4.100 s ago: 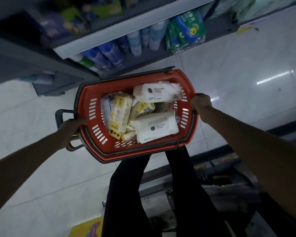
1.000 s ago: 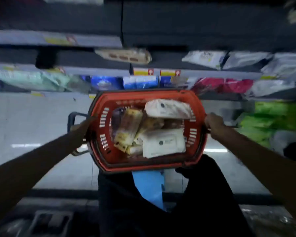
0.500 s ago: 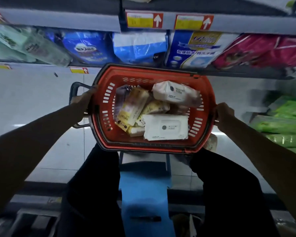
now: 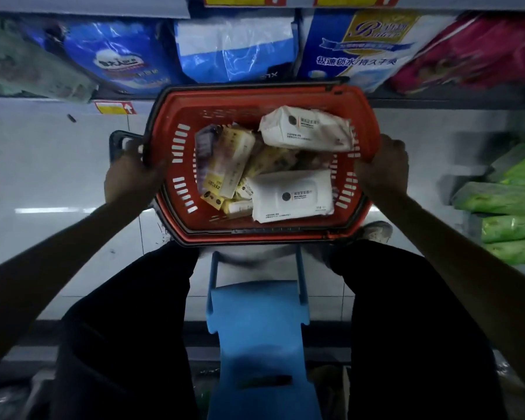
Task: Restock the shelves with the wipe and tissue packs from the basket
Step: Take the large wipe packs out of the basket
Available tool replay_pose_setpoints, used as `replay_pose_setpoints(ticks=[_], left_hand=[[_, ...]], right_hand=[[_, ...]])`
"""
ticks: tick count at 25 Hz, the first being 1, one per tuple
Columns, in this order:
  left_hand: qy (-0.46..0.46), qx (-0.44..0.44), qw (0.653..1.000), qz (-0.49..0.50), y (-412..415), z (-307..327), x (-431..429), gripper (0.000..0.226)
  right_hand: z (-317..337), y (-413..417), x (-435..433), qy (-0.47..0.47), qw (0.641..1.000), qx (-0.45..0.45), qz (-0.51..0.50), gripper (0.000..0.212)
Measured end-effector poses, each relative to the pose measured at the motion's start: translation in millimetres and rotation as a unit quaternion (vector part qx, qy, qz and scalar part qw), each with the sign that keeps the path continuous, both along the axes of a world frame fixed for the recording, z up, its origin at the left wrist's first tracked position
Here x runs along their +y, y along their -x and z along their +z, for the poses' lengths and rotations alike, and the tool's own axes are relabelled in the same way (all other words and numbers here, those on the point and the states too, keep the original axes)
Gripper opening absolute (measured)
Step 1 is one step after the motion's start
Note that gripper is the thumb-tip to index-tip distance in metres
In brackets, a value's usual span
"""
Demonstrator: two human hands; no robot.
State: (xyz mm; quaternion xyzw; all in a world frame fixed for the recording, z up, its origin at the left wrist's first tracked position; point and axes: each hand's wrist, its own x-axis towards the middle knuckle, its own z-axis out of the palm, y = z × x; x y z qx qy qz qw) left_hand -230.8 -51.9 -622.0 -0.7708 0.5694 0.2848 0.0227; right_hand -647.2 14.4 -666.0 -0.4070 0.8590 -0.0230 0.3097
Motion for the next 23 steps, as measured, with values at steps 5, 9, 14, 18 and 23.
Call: replay_pose_setpoints(ticks=[5, 9, 14, 18, 23], left_hand=[[0.063, 0.120, 0.981, -0.138, 55.6, -16.5, 13.0, 0.056], [0.046, 0.257, 0.959, -0.113, 95.4, -73.4, 21.5, 0.053], [0.008, 0.291, 0.946, -0.142, 101.9, -98.2, 1.5, 0.051], [0.006, 0.304, 0.936, -0.176, 81.6, -97.8, -9.6, 0.045], [0.029, 0.338, 0.938, -0.070, 60.3, -81.6, 8.6, 0.017]], right_hand=[[-22.7, -44.1, 1.2, 0.153, 0.960, 0.030, 0.231, 0.063], [-54.7, -43.3, -24.7, 0.128, 0.926, 0.051, 0.353, 0.085], [-72.1, -27.9, -56.1, 0.065, 0.885, 0.111, 0.448, 0.098], [-84.0, -42.9, -62.0, 0.090, 0.907, 0.121, 0.393, 0.090], [-68.8, -52.0, -51.1, 0.115, 0.926, 0.114, 0.341, 0.085]])
